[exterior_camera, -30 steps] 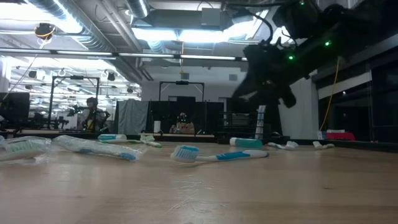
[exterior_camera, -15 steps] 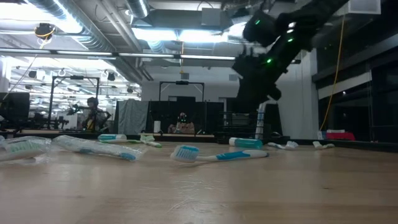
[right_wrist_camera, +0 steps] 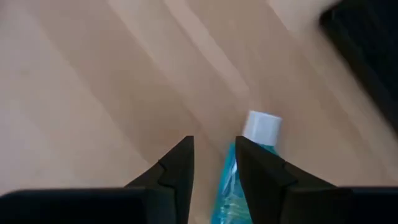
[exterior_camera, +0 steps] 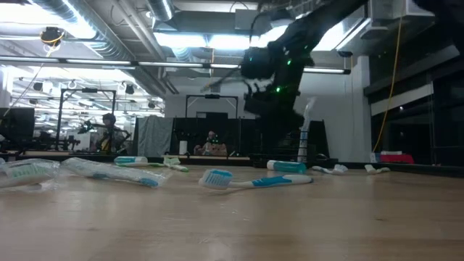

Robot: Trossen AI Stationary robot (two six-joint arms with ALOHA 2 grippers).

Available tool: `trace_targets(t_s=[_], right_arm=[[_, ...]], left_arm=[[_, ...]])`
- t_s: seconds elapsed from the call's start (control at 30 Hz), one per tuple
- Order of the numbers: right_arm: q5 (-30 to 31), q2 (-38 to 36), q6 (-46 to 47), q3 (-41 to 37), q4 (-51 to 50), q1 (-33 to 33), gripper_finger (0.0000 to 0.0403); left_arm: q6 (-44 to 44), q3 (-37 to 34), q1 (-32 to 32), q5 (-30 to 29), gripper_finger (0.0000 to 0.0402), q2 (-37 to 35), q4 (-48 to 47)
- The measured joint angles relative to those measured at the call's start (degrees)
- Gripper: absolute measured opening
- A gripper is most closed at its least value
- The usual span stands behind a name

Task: Pick & Place toothbrushing station
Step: Put the bottom blue mouthwash into the black organizer

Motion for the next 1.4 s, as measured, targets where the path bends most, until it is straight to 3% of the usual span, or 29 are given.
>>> trace_targets(t_s=[0.33,0.77,1.4], right_arm=[[3.2,0.9,6.6,0.7,-1.2,-0.3,0.0145],[5.9,0.9,3.9,0.7,-1.8,-1.3,0.0139],[1.4,5.1,-0.7,0.5,1.6,-2.9,0.0154]], left_arm=[[9.6,0.0,-2.0,1.9,0.0159,0.0,10.4],[13.5,0.0,-2.2,6.0,0.0159,1.2,15.4],[16.0,0.0,-2.2,7.3,0.0159,1.3,19.4]])
